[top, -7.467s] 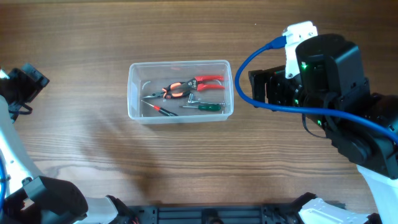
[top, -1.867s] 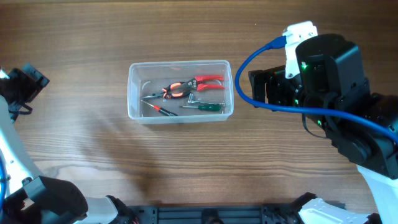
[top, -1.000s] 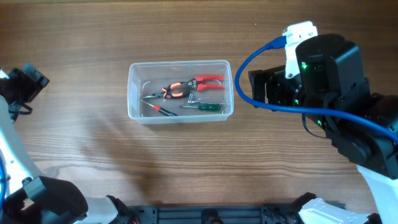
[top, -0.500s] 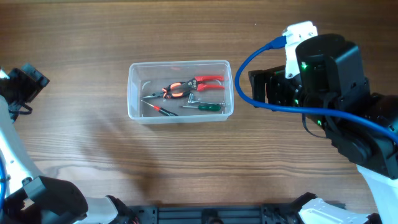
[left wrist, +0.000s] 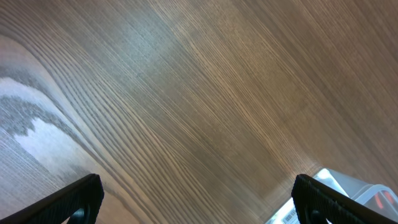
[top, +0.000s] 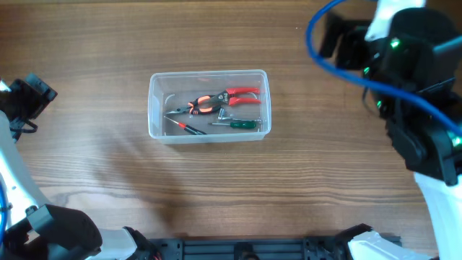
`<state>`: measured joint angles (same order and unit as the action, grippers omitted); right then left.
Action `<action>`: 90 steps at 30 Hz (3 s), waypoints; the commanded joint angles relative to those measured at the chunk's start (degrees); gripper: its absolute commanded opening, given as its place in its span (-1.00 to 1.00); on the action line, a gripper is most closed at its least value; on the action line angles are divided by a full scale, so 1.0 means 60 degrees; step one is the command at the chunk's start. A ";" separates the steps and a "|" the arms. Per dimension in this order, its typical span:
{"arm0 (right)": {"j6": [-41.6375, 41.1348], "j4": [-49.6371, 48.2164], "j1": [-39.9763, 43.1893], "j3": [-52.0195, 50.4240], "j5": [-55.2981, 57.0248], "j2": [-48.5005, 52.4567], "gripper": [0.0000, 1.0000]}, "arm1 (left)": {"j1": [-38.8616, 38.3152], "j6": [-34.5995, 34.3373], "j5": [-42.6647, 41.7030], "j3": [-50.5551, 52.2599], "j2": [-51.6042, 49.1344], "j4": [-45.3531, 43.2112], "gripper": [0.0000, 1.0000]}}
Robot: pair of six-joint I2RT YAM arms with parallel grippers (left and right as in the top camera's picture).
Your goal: Pack container
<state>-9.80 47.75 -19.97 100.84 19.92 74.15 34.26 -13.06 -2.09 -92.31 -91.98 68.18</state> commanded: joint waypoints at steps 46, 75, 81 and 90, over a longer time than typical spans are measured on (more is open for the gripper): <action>0.0102 -0.6320 0.3282 -1.5781 -0.1082 -1.2269 0.99 | 0.0044 -0.0153 -0.0149 -0.0062 -0.0018 0.0000 1.00; 0.0127 -0.6342 0.3344 -1.6054 -0.1082 -1.2335 0.99 | 0.0044 -0.0153 -0.0149 -0.0062 -0.0018 0.0000 1.00; 0.0127 -0.6342 0.3344 -1.6054 -0.1082 -1.2335 1.00 | 0.0044 -0.0153 -0.0153 -0.0062 -0.0018 0.0000 0.99; 0.0127 -0.6339 0.3344 -1.6054 -0.1082 -1.2335 0.99 | 0.0044 -0.0153 -0.0149 -0.0062 -0.0018 0.0000 1.00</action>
<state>-9.13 10.15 -0.21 4.60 14.13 1.10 34.26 -13.23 -2.31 -92.31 -91.98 68.16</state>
